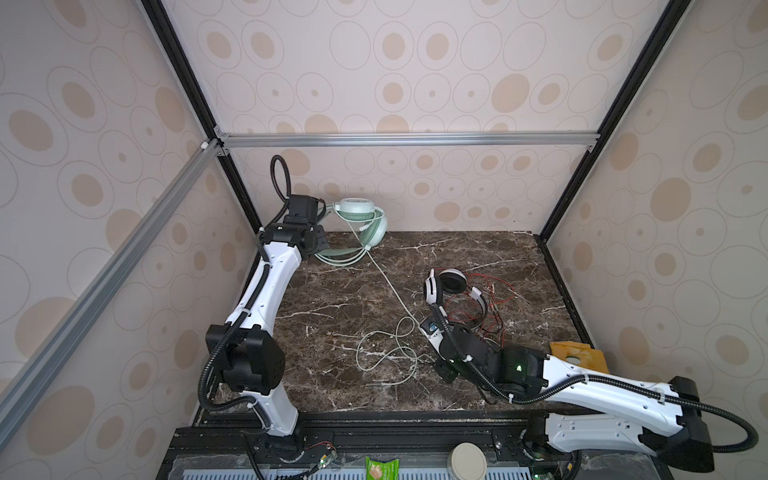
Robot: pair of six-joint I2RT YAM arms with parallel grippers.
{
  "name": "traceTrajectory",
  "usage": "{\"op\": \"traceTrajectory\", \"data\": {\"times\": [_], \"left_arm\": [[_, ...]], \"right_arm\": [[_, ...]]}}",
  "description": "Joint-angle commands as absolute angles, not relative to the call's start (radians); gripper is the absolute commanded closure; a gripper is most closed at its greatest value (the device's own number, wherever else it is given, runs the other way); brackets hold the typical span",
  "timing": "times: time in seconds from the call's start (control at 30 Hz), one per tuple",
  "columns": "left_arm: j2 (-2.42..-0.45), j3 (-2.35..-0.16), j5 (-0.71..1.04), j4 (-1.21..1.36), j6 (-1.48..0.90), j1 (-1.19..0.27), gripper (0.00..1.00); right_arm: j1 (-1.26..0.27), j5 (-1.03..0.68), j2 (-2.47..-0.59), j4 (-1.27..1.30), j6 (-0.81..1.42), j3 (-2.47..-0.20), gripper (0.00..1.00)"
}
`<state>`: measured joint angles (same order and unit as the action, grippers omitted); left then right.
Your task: Wrap the headphones
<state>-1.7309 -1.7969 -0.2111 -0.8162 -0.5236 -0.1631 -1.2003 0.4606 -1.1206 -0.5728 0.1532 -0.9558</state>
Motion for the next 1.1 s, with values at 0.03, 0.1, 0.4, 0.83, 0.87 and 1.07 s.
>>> {"op": "traceTrajectory", "data": {"times": [0.03, 0.1, 0.4, 0.83, 0.87, 1.07], "left_arm": [[-1.741, -1.852, -0.499, -0.799, -0.496, -0.261, 1.0], [-1.749, -1.831, -0.582, -0.806, -0.467, -0.291, 1.0], [-1.677, -1.609, -0.769, -0.755, -0.329, -0.394, 1.0], [-1.406, -1.3, -0.55, -0.671, -0.213, -0.54, 1.0], [-1.394, -1.292, -0.54, -0.678, -0.208, -0.553, 1.0], [-1.358, -1.252, -0.507, -0.728, -0.22, -0.631, 1.0]], "right_arm": [[-1.257, 0.608, -1.212, -0.766, 0.027, -1.121, 1.0], [-1.263, 0.64, -1.235, -0.799, -0.019, -1.197, 1.0], [-1.262, 0.702, -1.271, -0.773, -0.268, -1.485, 1.0], [-1.1, 0.564, -1.399, -0.794, -0.397, -1.707, 1.0], [-1.085, 0.561, -1.405, -0.785, -0.413, -1.705, 1.0], [-1.0, 0.534, -1.451, -0.727, -0.473, -1.712, 1.0]]}}
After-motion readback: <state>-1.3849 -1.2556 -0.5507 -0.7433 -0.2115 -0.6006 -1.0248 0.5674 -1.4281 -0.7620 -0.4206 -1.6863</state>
